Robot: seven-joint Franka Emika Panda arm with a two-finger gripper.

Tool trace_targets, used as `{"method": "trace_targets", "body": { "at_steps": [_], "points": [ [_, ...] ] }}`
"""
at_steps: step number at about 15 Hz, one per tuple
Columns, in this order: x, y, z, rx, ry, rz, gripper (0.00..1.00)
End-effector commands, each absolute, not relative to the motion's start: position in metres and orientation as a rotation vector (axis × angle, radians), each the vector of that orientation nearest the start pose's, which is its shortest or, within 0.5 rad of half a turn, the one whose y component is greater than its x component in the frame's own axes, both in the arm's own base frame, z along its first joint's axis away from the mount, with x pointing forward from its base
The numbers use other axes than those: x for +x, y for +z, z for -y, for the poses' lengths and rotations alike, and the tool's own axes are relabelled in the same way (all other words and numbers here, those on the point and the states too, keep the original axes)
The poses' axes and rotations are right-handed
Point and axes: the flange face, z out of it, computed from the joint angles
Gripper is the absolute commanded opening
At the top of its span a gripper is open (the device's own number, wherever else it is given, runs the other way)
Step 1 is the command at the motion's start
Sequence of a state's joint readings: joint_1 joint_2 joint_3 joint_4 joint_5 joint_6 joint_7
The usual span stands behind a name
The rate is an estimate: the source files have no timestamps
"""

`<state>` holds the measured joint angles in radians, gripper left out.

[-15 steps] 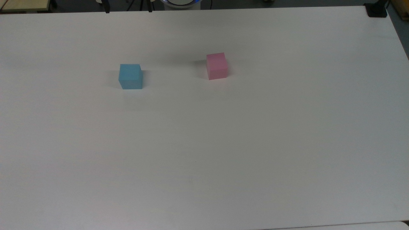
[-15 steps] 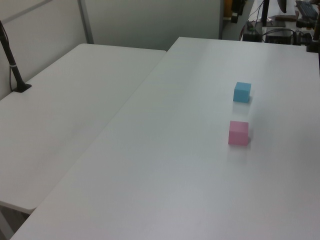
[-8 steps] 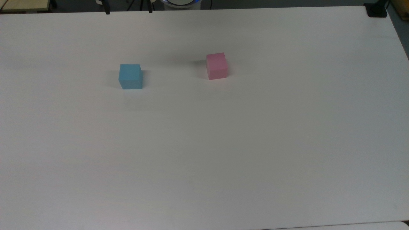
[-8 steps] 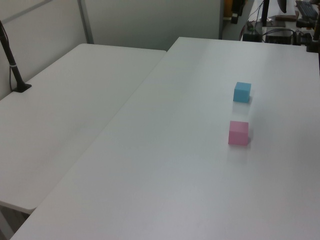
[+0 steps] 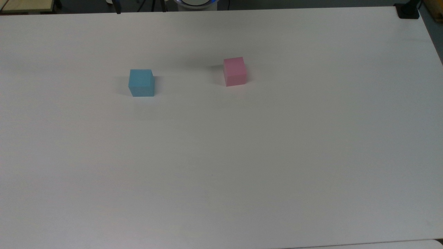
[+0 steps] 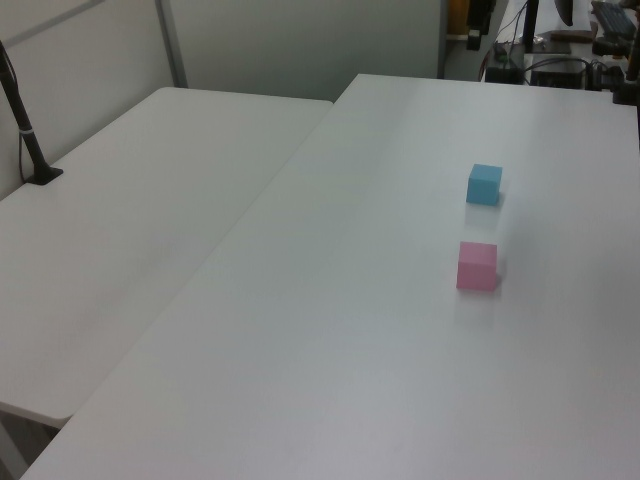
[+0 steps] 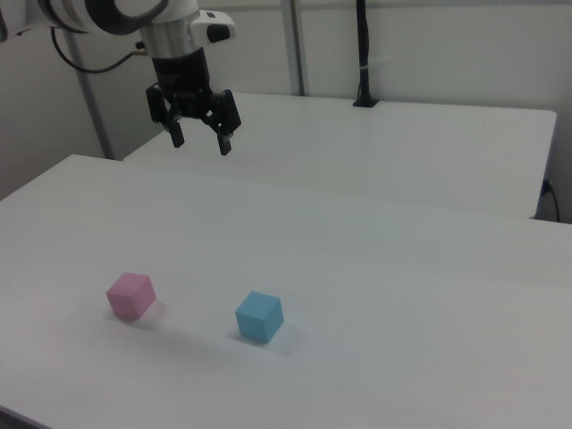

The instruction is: Put blue cube on pink cube

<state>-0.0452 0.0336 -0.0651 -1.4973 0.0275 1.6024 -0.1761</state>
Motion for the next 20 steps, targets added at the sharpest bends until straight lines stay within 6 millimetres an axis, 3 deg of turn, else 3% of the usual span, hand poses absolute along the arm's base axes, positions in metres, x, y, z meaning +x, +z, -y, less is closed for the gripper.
{"method": "trace_targets", "body": {
  "at_steps": [1, 14, 20],
  "points": [
    [0.561, 0.644, 0.059, -3.124, -0.091, 0.125, 1.00],
    [0.560, 0.643, 0.065, -3.188, -0.067, 0.138, 1.00],
    [0.549, 0.637, 0.080, -3.177, 0.032, 0.160, 1.00]
  ]
}}
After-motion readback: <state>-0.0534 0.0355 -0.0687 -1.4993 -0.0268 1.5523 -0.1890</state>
